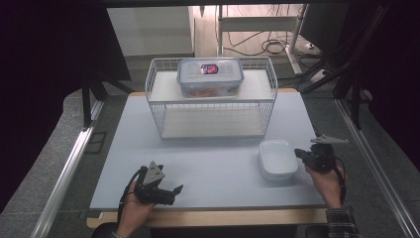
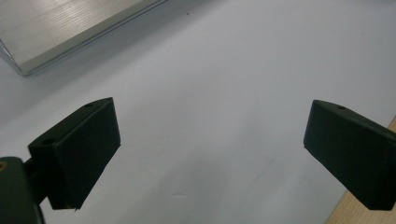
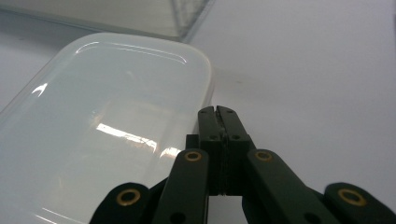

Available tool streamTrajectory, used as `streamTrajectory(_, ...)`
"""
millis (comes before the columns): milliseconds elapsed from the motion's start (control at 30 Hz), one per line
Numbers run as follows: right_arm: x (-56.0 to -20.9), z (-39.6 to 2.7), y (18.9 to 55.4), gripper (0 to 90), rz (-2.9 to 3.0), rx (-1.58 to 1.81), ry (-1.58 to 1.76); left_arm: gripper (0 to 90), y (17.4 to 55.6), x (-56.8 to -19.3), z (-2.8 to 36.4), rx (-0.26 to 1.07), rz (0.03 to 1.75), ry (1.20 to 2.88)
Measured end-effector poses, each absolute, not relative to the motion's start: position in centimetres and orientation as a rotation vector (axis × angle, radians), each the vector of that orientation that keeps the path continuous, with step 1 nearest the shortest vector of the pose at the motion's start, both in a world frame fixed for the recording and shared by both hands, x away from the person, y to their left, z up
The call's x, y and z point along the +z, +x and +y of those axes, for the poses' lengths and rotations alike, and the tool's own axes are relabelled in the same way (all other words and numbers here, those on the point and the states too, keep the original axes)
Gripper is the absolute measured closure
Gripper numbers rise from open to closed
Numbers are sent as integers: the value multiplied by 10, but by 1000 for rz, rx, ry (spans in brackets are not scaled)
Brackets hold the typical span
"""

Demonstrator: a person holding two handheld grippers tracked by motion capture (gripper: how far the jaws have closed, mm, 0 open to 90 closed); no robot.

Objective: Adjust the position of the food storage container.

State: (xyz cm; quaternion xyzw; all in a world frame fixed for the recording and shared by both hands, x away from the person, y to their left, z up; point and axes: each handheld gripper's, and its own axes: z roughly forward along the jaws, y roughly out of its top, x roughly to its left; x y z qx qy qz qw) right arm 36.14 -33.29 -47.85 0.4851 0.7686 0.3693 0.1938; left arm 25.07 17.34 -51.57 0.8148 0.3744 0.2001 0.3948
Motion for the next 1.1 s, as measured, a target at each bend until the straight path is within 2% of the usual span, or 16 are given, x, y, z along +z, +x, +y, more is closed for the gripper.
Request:
streamTrajectory(500, -485, -232, 355, 881, 2395, 1132, 1098, 40, 253, -519, 166, 458, 930, 2094)
streamTrajectory(667, -475, -234, 344, 880, 2353, 1098, 1054, 40, 252, -519, 166, 453, 931, 2095)
streamTrajectory(833, -459, -239, 314, 888, 2357, 1219, 1012, 45, 252, -519, 166, 444, 934, 2095)
streamTrajectory(1100, -467, -229, 269, 888, 2524, 1236, 943, 51, 252, -517, 169, 441, 949, 2067)
